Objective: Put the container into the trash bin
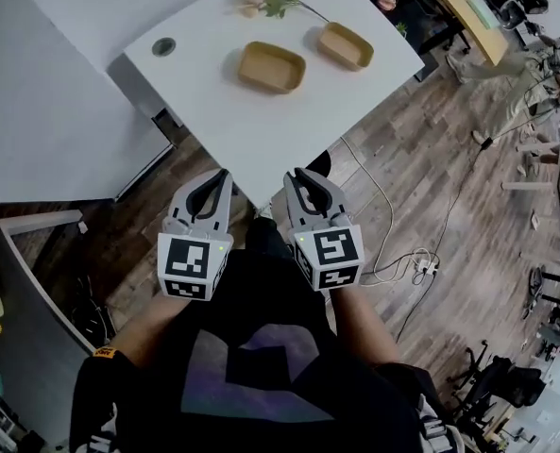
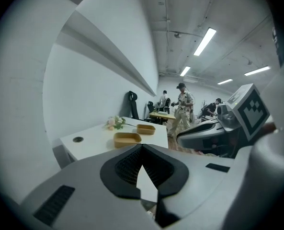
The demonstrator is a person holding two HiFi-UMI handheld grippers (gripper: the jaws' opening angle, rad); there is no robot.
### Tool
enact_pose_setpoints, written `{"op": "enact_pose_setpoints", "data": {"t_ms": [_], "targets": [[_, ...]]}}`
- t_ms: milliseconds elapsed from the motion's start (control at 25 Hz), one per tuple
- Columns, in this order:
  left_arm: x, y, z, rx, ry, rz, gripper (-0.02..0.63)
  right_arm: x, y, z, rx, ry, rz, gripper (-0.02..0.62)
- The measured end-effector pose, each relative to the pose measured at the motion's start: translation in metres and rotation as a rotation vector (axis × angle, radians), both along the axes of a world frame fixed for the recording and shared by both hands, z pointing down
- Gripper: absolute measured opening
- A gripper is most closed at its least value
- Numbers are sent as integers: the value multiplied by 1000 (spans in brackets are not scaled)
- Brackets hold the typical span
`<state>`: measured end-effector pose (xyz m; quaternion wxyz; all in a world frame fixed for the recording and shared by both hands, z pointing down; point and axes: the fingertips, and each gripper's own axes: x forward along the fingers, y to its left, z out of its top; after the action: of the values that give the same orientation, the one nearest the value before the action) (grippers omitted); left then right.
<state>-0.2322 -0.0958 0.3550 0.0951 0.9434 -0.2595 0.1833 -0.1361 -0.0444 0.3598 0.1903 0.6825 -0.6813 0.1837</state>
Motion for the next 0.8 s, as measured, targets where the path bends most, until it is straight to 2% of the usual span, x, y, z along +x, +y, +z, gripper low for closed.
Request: {"op": "enact_pose_setpoints", "data": {"t_ms": [200,440,800], "targets": [[26,-41,10,-35,-34,-76,9,37,-52,11,-54,81,-99,77],[53,-86,34,-82,-66,-151,11,75,-105,35,-140,243,-241,95],[71,-135,77,-134,-142,-231,12,107,-168,93,-302,428,-432,102]]}}
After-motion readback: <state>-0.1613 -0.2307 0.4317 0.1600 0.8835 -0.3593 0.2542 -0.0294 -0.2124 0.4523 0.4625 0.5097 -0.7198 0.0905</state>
